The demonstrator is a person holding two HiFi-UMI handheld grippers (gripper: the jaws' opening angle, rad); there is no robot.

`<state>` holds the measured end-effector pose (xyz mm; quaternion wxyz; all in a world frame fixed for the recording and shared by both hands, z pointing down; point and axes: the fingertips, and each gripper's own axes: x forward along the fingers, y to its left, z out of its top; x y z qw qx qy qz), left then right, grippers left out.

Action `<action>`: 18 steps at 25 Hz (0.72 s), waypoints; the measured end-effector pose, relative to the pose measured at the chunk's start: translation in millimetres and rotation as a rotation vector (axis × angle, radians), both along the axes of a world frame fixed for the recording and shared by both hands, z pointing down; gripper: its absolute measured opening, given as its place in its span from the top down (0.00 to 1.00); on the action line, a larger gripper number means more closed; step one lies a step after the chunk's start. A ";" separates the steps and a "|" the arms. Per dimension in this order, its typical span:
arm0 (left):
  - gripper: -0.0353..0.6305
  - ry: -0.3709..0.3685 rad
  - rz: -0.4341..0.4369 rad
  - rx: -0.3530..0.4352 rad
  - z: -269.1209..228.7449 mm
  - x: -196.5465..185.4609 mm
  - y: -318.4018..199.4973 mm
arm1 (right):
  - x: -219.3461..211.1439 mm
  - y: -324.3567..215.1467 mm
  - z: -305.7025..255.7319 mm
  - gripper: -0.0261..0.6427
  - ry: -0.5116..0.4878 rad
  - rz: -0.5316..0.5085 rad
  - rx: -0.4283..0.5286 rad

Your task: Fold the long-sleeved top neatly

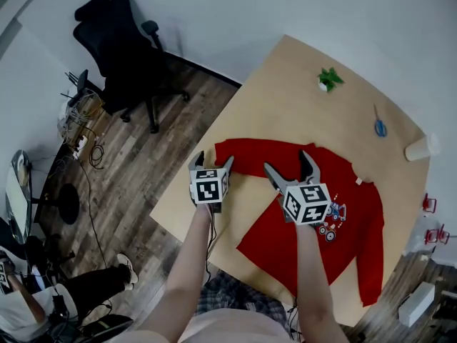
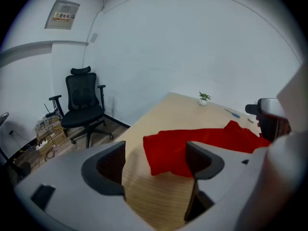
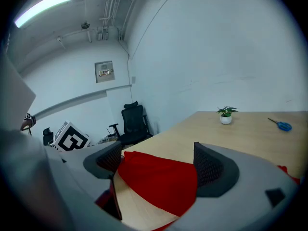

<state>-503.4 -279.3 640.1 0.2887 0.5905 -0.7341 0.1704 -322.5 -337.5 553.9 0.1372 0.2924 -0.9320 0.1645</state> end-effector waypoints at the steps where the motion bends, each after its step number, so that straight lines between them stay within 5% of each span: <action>1: 0.38 0.003 -0.002 -0.023 6.3 0.8 -0.8 | 0.2 -0.6 3.4 0.28 0.005 0.000 -0.004; 8: 0.52 -0.004 -0.021 -0.164 33.9 13.5 2.6 | 15.2 -0.9 12.4 0.29 0.037 0.013 -0.011; 11: 0.75 -0.004 -0.007 -0.188 33.8 20.7 0.2 | 26.0 -2.7 11.2 0.29 0.039 0.030 -0.007; 14: 0.85 -0.006 -0.004 -0.174 30.7 18.1 0.1 | 35.5 -3.0 11.2 0.29 0.041 0.048 -0.006; 18: 0.86 0.007 -0.129 -0.115 15.2 -25.8 14.4 | 54.9 -3.6 12.3 0.30 0.053 0.080 -0.005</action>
